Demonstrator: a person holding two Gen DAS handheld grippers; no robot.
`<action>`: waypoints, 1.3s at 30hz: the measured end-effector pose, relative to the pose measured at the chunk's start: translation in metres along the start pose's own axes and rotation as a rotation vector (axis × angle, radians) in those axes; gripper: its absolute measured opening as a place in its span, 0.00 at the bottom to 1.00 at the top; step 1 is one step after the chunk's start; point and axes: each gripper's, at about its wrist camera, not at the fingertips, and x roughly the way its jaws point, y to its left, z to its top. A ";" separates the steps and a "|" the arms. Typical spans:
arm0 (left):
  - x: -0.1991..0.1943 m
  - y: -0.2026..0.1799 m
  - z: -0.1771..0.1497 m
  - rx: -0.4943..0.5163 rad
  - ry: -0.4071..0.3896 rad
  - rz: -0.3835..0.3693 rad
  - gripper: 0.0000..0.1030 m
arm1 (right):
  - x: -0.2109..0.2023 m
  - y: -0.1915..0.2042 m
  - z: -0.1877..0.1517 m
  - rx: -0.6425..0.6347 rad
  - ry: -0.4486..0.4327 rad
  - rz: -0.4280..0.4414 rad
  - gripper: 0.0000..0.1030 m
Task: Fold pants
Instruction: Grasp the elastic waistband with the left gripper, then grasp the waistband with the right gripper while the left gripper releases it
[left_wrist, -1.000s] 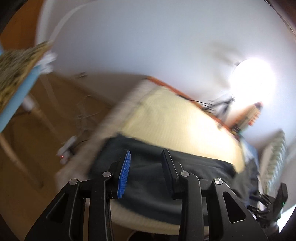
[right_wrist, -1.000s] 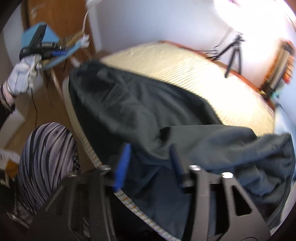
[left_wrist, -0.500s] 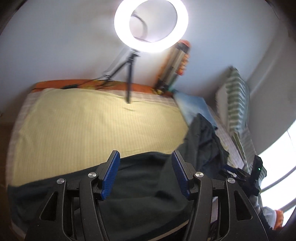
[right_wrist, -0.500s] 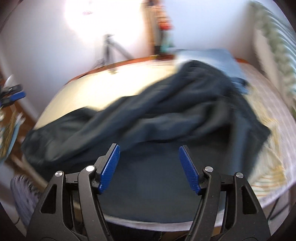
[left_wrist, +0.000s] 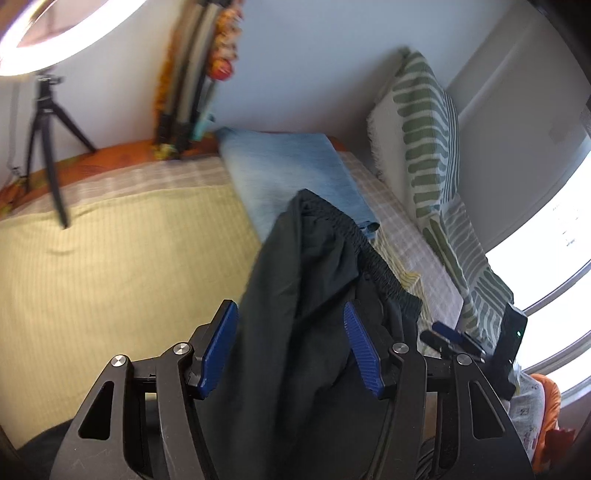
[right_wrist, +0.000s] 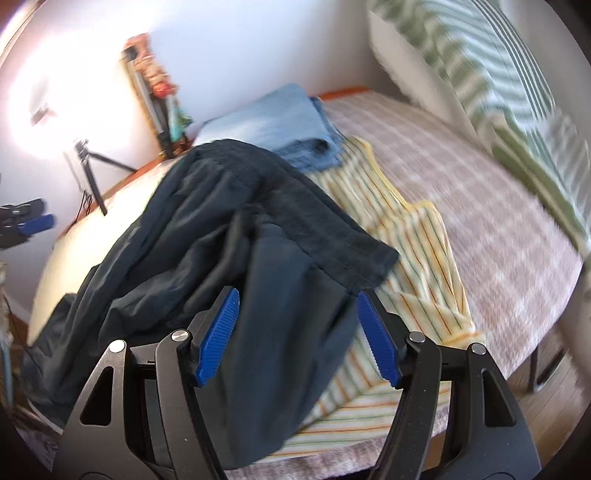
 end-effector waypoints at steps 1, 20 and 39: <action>0.011 -0.004 0.005 0.001 0.007 -0.004 0.58 | 0.001 -0.007 -0.001 0.018 0.012 0.000 0.67; 0.132 -0.004 0.046 -0.049 0.048 0.149 0.31 | 0.015 -0.048 -0.002 0.084 0.058 0.016 0.67; 0.068 -0.087 0.006 0.237 -0.057 -0.009 0.05 | -0.002 -0.060 0.018 0.178 -0.029 0.117 0.67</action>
